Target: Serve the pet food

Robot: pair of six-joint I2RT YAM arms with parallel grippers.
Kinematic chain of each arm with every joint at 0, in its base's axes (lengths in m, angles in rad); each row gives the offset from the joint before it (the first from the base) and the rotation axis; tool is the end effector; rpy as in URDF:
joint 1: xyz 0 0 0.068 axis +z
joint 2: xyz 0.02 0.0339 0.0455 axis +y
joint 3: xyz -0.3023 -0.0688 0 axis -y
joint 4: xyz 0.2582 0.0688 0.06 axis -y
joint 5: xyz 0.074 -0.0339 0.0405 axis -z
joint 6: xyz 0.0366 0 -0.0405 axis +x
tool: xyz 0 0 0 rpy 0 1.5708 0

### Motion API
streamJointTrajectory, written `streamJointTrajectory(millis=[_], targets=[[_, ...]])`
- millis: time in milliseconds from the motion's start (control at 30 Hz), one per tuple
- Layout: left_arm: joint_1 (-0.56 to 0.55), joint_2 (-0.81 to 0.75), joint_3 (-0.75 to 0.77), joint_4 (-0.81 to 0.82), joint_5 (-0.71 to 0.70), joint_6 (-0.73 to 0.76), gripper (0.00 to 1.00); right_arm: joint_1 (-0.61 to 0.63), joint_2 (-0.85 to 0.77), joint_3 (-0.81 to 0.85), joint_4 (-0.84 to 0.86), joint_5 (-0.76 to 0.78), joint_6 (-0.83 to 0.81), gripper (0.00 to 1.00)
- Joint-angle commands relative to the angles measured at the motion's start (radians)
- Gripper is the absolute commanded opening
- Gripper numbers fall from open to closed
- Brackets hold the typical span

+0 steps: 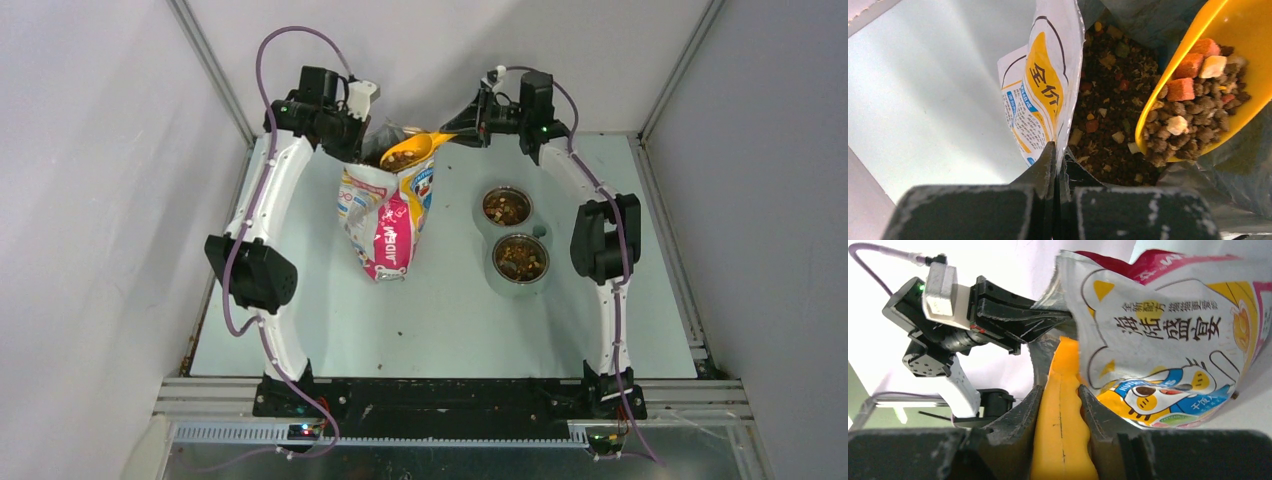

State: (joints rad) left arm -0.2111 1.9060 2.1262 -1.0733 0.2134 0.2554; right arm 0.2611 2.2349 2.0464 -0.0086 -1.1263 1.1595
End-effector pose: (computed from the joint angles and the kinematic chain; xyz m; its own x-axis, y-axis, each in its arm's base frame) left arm 0.4193 -0.0978 0.4312 -0.6266 0.3868 -0.6766 0.5160 0.8565 0.0118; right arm 0.5317 0.1763 0.3445 -0.9614 0.1511 -0.2300 -0.2129 0.1211 0.9695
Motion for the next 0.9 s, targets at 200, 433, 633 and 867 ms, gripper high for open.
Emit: streamJointTrajectory(millis=[200,433,633,867], targets=[[-0.013,-0.080,0.033,0.031,-0.056,0.097,0.00,-0.017,-0.031,-0.034,0.112,-0.052,0.213,0.00],[-0.008,-0.076,0.041,0.038,-0.075,0.101,0.00,-0.048,-0.087,-0.033,0.127,-0.050,0.212,0.00],[0.005,-0.071,0.040,0.054,-0.066,0.085,0.00,-0.099,-0.160,-0.122,0.141,-0.046,0.216,0.00],[0.009,-0.055,0.047,0.096,-0.069,0.071,0.00,-0.164,-0.267,-0.233,0.171,-0.054,0.225,0.00]])
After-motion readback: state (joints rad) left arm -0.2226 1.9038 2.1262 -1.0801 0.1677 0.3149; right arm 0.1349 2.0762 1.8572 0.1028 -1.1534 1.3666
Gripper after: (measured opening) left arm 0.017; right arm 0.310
